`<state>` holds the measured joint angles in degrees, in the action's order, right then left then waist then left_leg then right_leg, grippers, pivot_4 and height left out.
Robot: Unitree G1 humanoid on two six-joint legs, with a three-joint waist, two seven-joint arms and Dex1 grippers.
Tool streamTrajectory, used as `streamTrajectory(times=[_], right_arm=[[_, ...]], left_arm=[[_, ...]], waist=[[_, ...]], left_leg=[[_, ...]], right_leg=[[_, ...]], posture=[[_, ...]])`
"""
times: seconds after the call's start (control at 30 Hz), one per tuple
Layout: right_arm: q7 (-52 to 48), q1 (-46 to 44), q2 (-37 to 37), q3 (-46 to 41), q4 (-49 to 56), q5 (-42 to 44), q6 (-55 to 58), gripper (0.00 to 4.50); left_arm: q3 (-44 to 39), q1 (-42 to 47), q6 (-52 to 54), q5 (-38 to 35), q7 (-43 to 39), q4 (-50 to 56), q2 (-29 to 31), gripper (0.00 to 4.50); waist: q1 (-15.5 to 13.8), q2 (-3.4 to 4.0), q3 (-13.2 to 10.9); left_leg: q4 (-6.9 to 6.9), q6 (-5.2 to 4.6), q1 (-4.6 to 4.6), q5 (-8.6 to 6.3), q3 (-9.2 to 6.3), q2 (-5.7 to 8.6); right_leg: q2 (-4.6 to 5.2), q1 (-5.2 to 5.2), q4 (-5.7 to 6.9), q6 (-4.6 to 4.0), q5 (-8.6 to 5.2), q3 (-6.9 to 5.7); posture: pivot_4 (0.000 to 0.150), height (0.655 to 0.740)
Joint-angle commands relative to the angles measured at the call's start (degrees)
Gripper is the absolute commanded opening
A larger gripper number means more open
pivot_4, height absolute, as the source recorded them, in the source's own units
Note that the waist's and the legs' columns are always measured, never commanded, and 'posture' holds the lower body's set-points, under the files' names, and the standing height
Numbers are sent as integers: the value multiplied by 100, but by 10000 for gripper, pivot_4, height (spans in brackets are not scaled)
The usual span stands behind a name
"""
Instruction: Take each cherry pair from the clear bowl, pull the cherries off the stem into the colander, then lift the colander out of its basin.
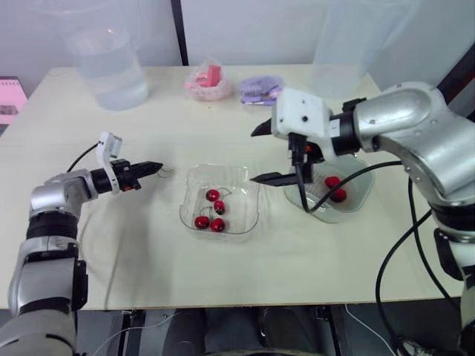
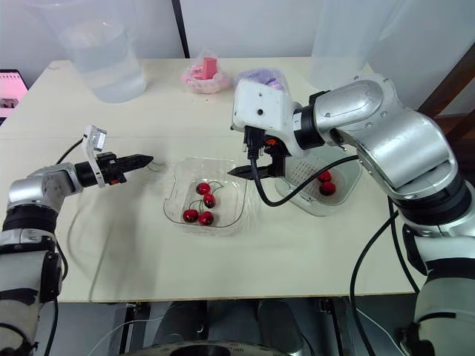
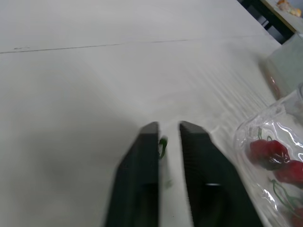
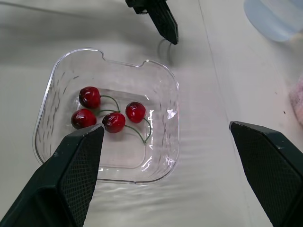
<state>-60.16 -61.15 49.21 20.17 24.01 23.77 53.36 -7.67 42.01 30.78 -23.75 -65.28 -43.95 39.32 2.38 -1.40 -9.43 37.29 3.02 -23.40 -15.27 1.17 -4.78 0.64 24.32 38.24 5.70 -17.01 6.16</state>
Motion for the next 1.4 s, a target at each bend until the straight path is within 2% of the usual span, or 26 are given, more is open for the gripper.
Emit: streamTrajectory(times=[0.03,0.13,0.17,0.37,0.7,0.87,1.0,1.13,1.27,1.4], right_arm=[[-42,-41,-2,-87,90,-87,-69,45000],[-66,0,-6,-121,92,-107,-95,45000],[-78,9,-9,-141,95,-103,-94,45000],[-132,117,40,-200,66,-162,-182,45000],[-567,682,665,-797,-85,-93,-604,45000],[-981,1248,1232,-1169,53,79,-720,45000],[-1392,1717,1779,-1451,149,164,-916,45000],[-1422,1764,1891,-1534,44,186,-887,45000],[-1212,1443,1565,-1261,-2,180,-499,45000],[-846,849,874,-552,75,87,245,45000]], left_arm=[[-236,-46,74,-74,-107,237,247,25429],[-493,-307,289,-252,-160,605,568,41210],[-573,-404,354,-300,-161,745,663,44561],[-1066,-948,352,-463,-152,1504,1206,44561],[-1180,-1782,588,-1441,-1084,4892,1792,44561],[-1211,-1975,422,-1708,-1676,5843,2257,44561],[-1373,-2309,-20,-1525,-2440,5832,2860,44561],[-1249,-2308,-562,-1389,-2720,5347,3357,44561],[-956,-2136,-969,-1293,-2722,4998,3419,44561],[-793,-1923,-1025,-1303,-2721,4912,3361,44561]], waist=[[7,0,0],[26,0,0],[32,0,0],[-1,-2,1],[-46,-6,2],[-9,-5,1],[20,-3,-1],[17,-2,-1],[12,0,-2],[25,-1,-2]], left_leg=[[1,0,1,0,0,0],[-2,0,2,0,0,-1],[-4,0,2,0,0,-2],[-6,1,2,0,1,-2],[-4,2,3,1,4,-2],[-5,2,7,1,6,-1],[-12,1,14,0,7,-2],[-11,1,18,0,9,-4],[-10,1,18,0,13,-4],[-9,1,15,0,15,-5]], right_leg=[[0,-1,1,0,0,0],[0,-1,1,0,0,0],[-1,2,1,0,0,0],[2,0,0,-1,-1,-1],[5,-5,-3,-1,-1,0],[4,-7,-5,-1,-1,3],[1,-5,-5,-3,-2,4],[0,-6,-5,-9,-5,5],[2,-6,-6,-21,-12,6],[1,-2,-5,-20,-11,7]], posture=[[1500,7367],[1500,7367],[1500,7367],[1500,7367],[1500,7367],[1500,7367],[1500,7367],[1500,7367],[1500,7367],[1500,7367]])
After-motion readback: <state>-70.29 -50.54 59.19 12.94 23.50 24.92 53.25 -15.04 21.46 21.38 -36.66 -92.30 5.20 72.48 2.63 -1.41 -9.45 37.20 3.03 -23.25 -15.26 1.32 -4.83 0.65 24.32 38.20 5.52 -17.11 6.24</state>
